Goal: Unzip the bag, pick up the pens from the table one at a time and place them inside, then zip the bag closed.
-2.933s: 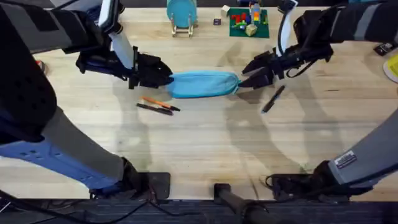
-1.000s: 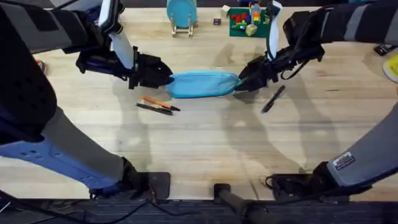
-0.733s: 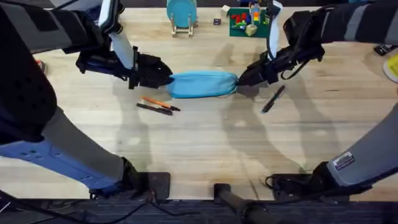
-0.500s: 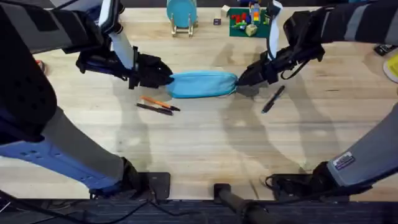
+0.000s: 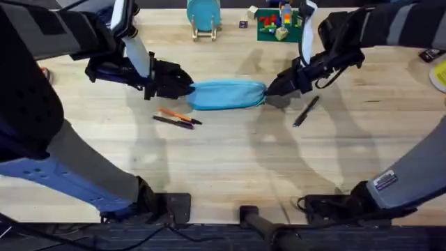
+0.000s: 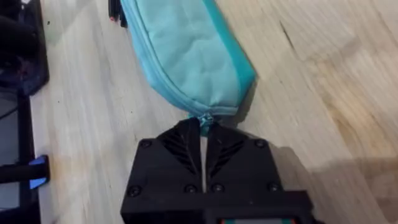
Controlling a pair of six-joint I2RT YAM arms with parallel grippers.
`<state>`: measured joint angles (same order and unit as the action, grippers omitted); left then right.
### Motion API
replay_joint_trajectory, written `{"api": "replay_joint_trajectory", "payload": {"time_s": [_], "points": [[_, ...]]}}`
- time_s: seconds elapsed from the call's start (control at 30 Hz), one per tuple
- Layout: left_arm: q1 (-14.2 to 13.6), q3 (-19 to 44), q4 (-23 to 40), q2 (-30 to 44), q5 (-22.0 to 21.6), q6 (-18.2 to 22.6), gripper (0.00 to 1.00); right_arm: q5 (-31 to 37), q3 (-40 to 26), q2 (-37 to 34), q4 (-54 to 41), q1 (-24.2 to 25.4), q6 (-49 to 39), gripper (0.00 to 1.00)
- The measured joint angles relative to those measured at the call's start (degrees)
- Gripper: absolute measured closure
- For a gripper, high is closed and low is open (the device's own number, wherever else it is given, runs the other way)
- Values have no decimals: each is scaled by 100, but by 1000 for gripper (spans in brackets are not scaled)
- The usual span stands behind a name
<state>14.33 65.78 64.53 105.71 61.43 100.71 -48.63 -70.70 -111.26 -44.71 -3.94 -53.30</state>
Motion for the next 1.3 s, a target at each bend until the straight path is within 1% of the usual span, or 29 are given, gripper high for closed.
{"api": "replay_joint_trajectory", "payload": {"time_s": [0.2, 0.57, 0.7, 1.3], "points": [[0, 2, 0, -2, 0, 0, 959, 9, -177, 2, -92, 68, 229, 970], [2, 2, -2, -2, -20, 0, 958, 185, -727, 8, -909, 74, 355, 971], [2, 2, -2, -1, -24, 0, 958, 227, -910, 8, -1017, 70, 358, 970], [2, 2, 0, -2, -63, 0, 958, 98, -941, 8, -1137, -123, 533, 970]]}}
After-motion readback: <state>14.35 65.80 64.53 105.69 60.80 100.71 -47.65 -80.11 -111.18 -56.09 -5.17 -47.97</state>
